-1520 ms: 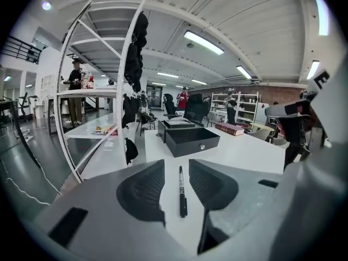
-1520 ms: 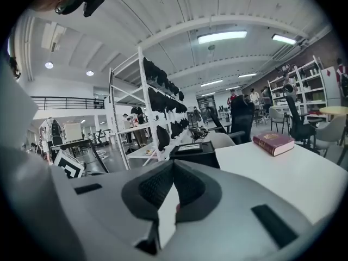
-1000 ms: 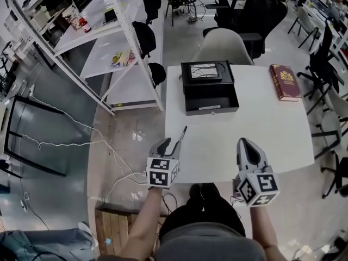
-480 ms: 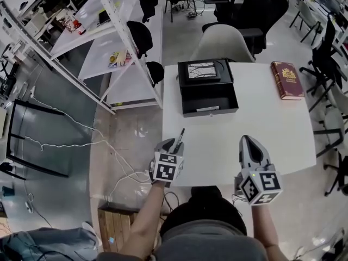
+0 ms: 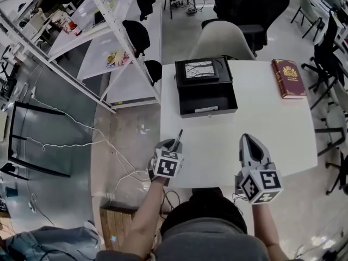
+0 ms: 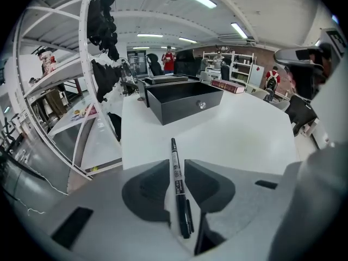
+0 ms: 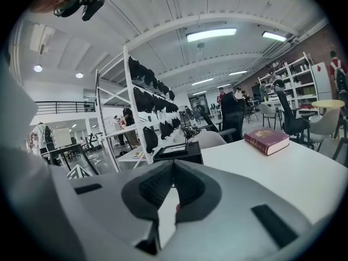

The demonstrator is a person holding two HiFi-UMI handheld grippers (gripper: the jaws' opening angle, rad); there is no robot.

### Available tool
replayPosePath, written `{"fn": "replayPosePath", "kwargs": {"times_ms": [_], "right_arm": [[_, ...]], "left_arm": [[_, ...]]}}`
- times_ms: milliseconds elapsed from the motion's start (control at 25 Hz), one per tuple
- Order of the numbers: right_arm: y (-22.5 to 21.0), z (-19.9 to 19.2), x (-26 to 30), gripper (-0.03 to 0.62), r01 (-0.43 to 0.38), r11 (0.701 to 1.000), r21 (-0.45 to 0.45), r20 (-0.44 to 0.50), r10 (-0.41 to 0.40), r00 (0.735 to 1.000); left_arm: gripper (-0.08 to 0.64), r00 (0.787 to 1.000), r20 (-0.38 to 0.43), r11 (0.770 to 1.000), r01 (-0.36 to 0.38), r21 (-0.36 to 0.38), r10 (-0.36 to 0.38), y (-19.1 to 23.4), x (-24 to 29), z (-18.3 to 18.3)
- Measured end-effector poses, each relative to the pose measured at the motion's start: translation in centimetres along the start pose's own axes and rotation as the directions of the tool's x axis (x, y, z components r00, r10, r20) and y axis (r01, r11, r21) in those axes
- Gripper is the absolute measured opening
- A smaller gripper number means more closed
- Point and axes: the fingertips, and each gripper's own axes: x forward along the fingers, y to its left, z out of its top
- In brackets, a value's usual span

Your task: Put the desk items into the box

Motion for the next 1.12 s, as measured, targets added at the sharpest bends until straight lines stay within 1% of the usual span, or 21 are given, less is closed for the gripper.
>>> {"fn": "replayPosePath", "kwargs": {"times_ms": [120, 400, 640, 880, 1120], "right_arm": [[-0.2, 0.0, 0.3, 0.005, 0.0, 1.0, 0.006, 0.0, 0.0, 1.0], [-0.9, -0.4, 0.7, 0.005, 0.001, 1.0, 0.022, -0.012, -0.001, 1.0], [-1.4, -0.2, 1.2, 0.005, 0.0, 1.0, 0.028, -0.014, 0.0, 1.0], [-1.3, -0.3, 1.7, 0.005, -0.016, 1.0, 0.021, -0.025, 0.016, 1.0], [-1.5, 0.1, 2.1, 0.005, -0.026, 1.0, 0.014, -0.024, 0.027, 0.999]], "left_arm": [[0.087, 0.999, -0.041, 1.0, 0.008, -0.003, -0.008, -0.1, 0.2, -0.4], [0.061, 0.998, -0.062, 0.999, 0.022, -0.029, -0.024, -0.3, 0.3, -0.5], [0.05, 0.998, -0.059, 0.998, 0.027, -0.055, -0.03, -0.1, 0.6, -0.5], [0.046, 0.997, -0.076, 0.999, 0.008, -0.037, -0.011, -0.5, 0.4, -0.5], [0.046, 0.999, -0.04, 0.999, -0.015, -0.039, 0.014, 0.0, -0.9, 0.4]]}}
